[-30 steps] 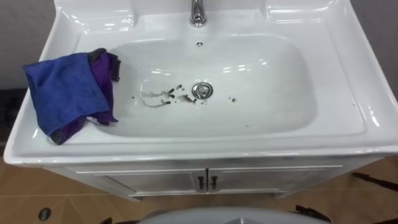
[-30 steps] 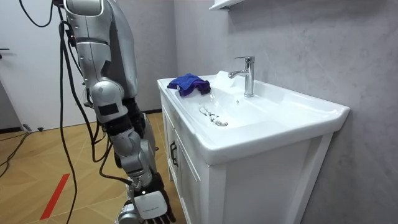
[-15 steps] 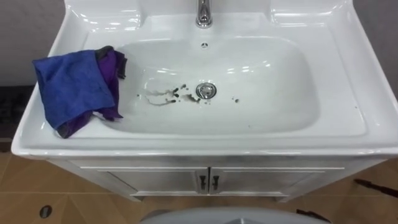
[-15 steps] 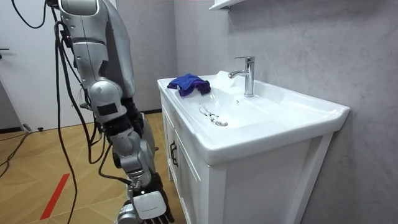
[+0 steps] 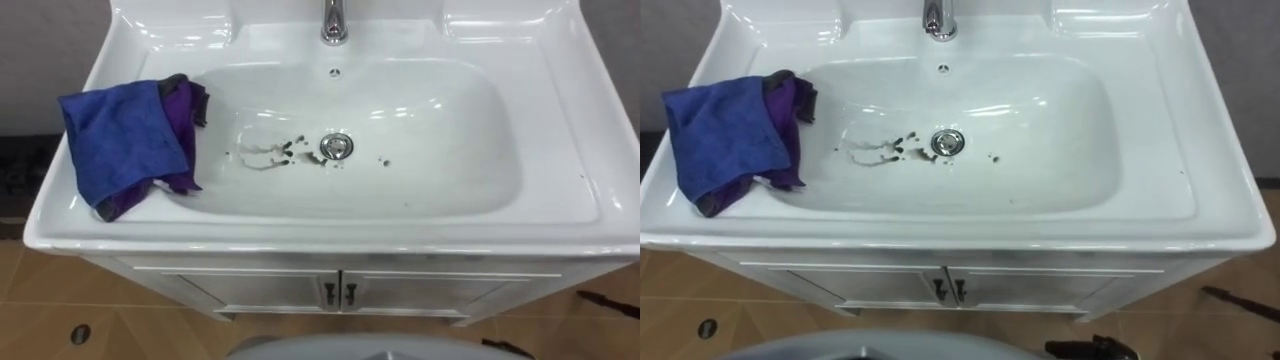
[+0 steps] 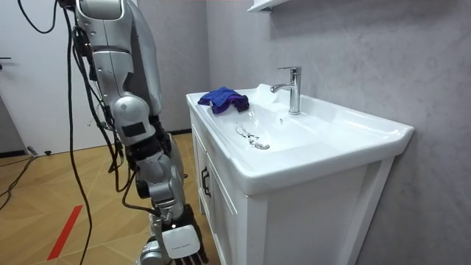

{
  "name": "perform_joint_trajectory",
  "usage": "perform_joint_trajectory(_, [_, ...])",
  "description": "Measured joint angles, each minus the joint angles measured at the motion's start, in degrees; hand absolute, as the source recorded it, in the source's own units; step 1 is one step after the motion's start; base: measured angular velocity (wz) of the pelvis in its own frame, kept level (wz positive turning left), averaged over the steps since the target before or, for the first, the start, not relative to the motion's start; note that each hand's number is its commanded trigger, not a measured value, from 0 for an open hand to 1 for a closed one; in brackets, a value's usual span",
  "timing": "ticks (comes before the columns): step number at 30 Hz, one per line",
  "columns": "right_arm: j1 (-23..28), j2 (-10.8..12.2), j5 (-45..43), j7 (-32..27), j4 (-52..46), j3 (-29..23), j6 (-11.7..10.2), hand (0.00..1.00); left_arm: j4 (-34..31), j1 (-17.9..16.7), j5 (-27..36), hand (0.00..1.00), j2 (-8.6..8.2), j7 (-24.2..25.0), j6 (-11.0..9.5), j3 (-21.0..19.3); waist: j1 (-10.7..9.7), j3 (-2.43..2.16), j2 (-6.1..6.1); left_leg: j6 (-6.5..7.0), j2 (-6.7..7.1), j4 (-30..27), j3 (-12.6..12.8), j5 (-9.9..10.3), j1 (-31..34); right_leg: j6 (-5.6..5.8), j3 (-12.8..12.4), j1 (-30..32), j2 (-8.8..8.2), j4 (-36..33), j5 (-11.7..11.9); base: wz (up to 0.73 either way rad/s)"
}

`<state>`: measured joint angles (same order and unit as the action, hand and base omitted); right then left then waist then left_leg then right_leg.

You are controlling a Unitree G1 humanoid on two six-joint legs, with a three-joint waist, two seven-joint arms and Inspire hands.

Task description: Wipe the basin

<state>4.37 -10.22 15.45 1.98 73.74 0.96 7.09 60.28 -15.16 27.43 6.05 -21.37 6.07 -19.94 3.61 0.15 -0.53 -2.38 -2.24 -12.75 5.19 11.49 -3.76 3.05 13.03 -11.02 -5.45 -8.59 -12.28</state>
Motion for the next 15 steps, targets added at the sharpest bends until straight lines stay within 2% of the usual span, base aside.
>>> perform_joint_trajectory(4, [-0.3,-0.4,-0.4,0.1,0.2,-0.1,0.5,0.0,-4.2,0.4,0.0,0.0,0.05,-5.5,-0.8,-3.7,1.7,-0.02,-0.23,0.0,0.05,-0.5,-0.6,0.0,0.2,0.01,0.6,0.0,0.02,0.0,0.0,0.06])
perform_joint_trajectory(7, [-0.4,-0.5,-0.4,0.0,-0.1,0.0,0.3,0.0,-7.5,-0.6,0.3,0.0,0.21,-9.2,-1.8,-4.8,1.7,-0.05,-0.63,0.01,0.11,-1.0,-1.1,0.0,0.8,0.01,1.2,0.0,-0.01,0.0,0.0,0.1])
perform_joint_trajectory(8, [-0.4,-0.5,-0.7,0.0,0.0,-0.1,0.2,0.0,-9.7,-0.7,0.7,0.0,0.41,-10.6,-2.2,-5.1,1.7,-0.28,-1.01,0.01,0.2,-1.1,-1.6,0.0,1.1,0.0,1.5,0.0,0.01,0.0,0.0,0.16])
perform_joint_trajectory(9, [-0.4,-0.5,-1.1,0.0,0.0,-0.1,0.0,0.0,-10.6,-0.8,0.6,0.0,0.41,-11.4,-2.6,-5.4,1.8,-0.2,-0.87,-0.01,0.26,-1.2,-1.9,-0.1,1.2,0.0,1.7,0.0,0.02,0.0,0.0,0.19])
perform_joint_trajectory(11, [-0.4,-0.5,-2.1,0.0,-0.1,-0.1,-0.5,0.0,-14.5,-0.9,0.6,0.0,0.45,-14.9,-5.1,-6.2,2.2,-0.29,-1.06,-0.01,0.44,-1.0,-2.4,-0.2,1.3,0.05,2.0,-0.1,-0.01,0.0,-0.1,0.09])
perform_joint_trajectory(13, [-0.1,-0.5,-2.0,-0.2,-0.1,0.0,-1.2,0.0,-16.7,-0.5,0.6,0.0,0.49,-17.5,-6.6,-6.3,2.8,-0.36,-1.35,0.0,0.51,-1.1,-2.3,-0.2,1.3,0.07,2.0,-0.1,-0.1,0.1,-0.1,0.0])
perform_joint_trajectory(14, [0.0,-0.5,-2.0,-0.2,-0.3,0.0,-1.5,0.0,-18.4,-0.1,0.5,0.0,0.68,-19.4,-6.9,-6.4,3.0,-0.28,-1.29,0.03,0.6,-1.1,-2.5,-0.2,1.4,0.09,2.2,0.0,-0.17,0.1,-0.1,0.06])
perform_joint_trajectory(15, [0.1,-0.5,-2.0,-0.2,-0.4,0.0,-1.6,0.0,-19.7,0.0,0.5,0.0,0.74,-20.2,-6.9,-6.6,3.0,-0.4,-1.51,0.05,0.65,-1.2,-2.7,-0.2,1.6,0.1,2.4,0.0,-0.19,0.1,-0.1,0.11])
